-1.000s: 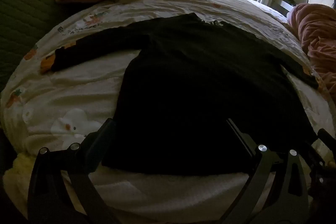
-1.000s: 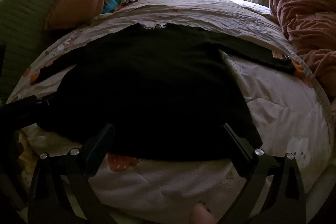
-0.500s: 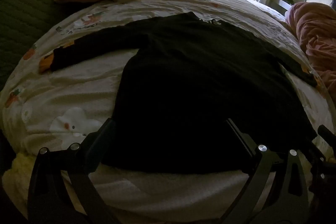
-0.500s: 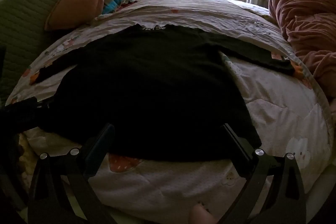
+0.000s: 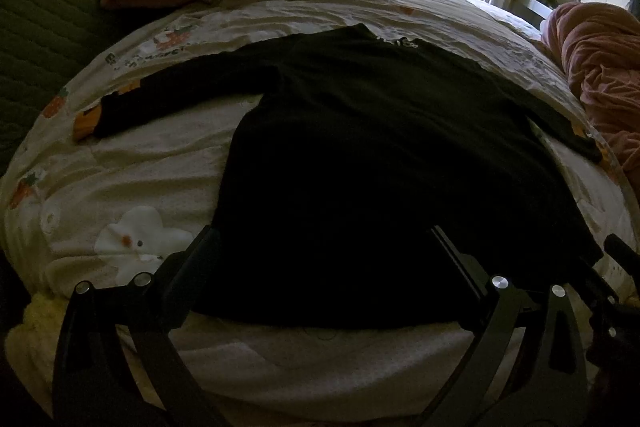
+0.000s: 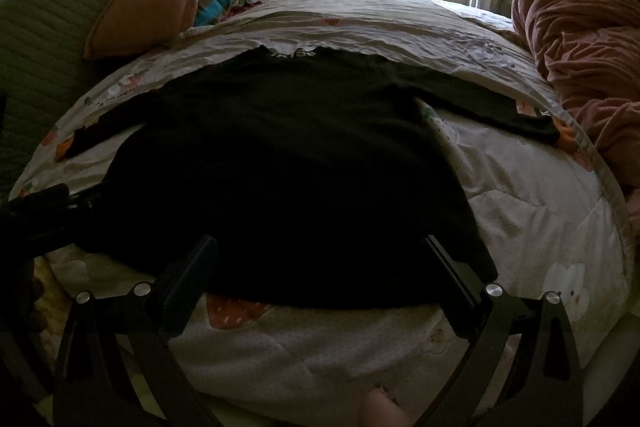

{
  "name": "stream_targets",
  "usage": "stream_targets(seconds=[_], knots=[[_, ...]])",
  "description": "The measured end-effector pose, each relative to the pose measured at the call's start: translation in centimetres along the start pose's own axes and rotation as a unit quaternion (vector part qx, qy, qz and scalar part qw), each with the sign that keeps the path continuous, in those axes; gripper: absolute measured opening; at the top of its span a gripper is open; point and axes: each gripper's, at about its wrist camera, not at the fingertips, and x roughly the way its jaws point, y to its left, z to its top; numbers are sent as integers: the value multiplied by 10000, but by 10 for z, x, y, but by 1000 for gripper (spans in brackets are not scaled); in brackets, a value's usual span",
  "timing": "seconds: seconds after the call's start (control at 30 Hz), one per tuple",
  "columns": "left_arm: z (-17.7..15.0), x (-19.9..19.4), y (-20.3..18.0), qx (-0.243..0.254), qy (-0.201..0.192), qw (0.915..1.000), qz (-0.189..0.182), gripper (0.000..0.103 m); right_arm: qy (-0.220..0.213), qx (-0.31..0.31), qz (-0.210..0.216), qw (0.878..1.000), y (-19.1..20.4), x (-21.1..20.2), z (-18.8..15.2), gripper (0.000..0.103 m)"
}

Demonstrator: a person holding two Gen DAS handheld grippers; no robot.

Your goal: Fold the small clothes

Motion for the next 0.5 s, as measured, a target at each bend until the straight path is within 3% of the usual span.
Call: stream_targets(seconds=[0.5], knots=[[0, 0, 0, 1, 4, 10000, 9, 95, -8, -11, -10, 10000, 0, 0, 0, 99]])
